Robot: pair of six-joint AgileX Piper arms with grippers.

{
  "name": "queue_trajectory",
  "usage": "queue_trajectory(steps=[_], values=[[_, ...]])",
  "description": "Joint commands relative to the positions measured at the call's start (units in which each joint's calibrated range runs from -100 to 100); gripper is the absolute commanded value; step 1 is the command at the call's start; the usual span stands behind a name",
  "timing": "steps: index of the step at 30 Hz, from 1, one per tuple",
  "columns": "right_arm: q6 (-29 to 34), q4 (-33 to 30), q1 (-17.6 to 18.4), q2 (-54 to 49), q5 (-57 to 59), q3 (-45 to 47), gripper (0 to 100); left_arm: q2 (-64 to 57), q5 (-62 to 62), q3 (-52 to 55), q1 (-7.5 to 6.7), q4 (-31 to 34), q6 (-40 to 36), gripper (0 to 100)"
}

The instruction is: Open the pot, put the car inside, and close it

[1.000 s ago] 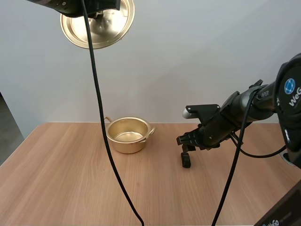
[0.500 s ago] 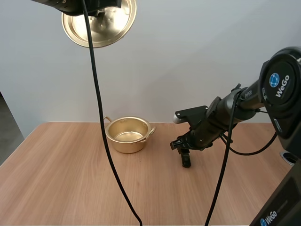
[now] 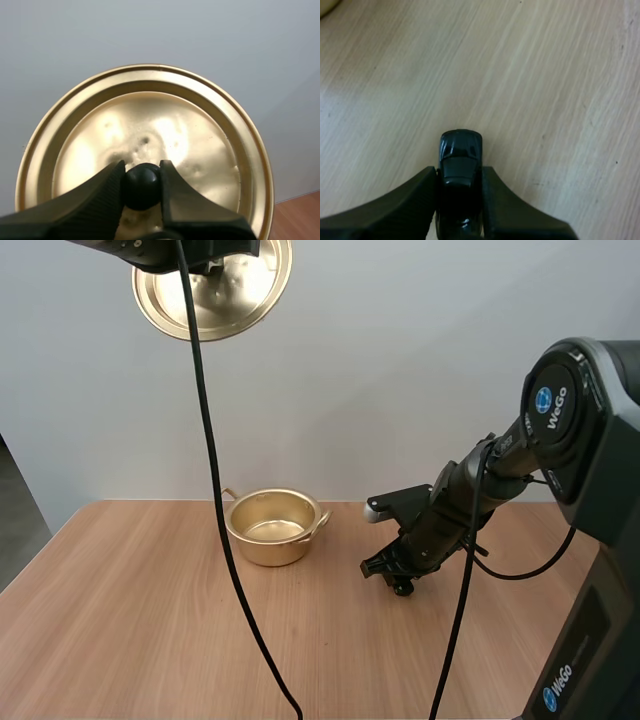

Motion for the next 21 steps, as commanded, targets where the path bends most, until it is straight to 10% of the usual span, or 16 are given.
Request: queue_trajectory(steps=[1, 13, 21], values=[[-1.8, 0.0, 0.0, -0.4, -2.3, -0.2, 0, -0.1, 0.0, 0.1, 0.05, -0.1, 0.0, 0], [-6.7, 17.7, 1.4, -10.5, -10.7, -14.9, 0, -3.3, 5.2, 0.1, 1.42, -3.6, 0.0, 0], [-19.7, 30.7, 9.5, -9.9, -10.4, -22.3, 0, -9.2, 3.7, 0.1, 3.37, -9.3, 7.2, 0]])
